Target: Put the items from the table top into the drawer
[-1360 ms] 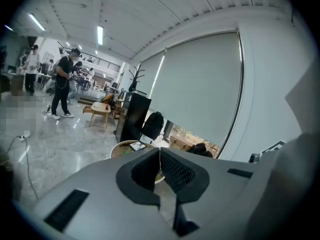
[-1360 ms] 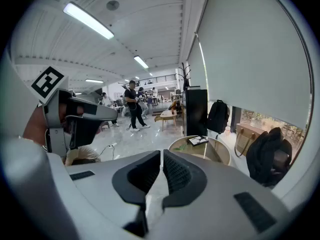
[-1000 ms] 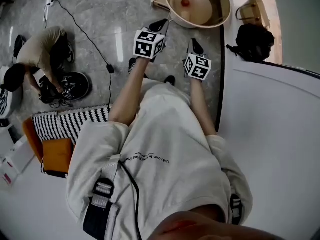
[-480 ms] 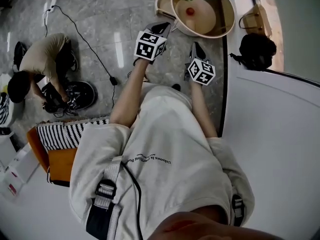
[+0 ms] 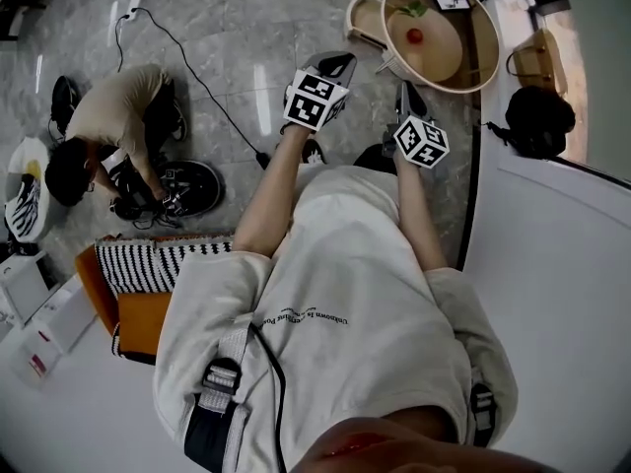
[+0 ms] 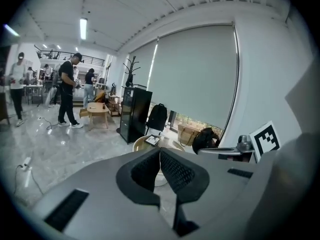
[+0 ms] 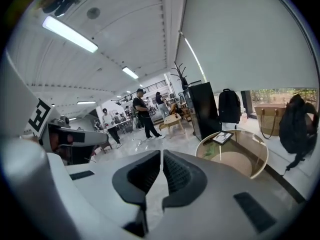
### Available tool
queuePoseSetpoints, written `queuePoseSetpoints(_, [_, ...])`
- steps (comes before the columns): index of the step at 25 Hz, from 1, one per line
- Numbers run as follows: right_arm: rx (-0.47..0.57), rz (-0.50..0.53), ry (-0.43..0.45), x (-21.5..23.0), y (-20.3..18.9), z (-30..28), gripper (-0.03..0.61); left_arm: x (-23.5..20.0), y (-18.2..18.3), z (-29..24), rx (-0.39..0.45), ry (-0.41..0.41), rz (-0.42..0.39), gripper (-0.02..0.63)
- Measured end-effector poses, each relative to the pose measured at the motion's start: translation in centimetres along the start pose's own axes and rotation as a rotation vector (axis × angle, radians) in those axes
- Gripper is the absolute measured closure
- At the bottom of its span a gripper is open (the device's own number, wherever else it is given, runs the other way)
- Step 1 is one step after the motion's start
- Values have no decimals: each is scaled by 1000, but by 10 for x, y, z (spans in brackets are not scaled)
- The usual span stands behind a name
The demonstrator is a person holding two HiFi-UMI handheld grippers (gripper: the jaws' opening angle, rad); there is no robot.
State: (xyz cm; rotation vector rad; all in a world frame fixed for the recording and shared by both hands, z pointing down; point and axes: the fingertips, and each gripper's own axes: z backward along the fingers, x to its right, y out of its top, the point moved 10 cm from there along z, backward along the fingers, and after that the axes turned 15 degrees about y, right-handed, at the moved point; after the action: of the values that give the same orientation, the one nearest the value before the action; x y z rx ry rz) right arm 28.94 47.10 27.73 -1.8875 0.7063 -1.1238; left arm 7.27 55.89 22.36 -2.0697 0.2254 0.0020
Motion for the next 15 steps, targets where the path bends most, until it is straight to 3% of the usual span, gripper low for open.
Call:
queuePoseSetpoints(7, [-84, 117, -42, -1, 3, -41, 535, -43, -21, -7, -35, 78, 94, 592])
queuePoseSetpoints(11, [-111, 85, -48, 25, 9, -86, 538, -62, -8, -36, -48, 97, 48, 592])
queuePoseSetpoints(15, [-3, 88, -91, 54, 57, -142, 543, -93, 17, -75, -67, 148, 32, 592])
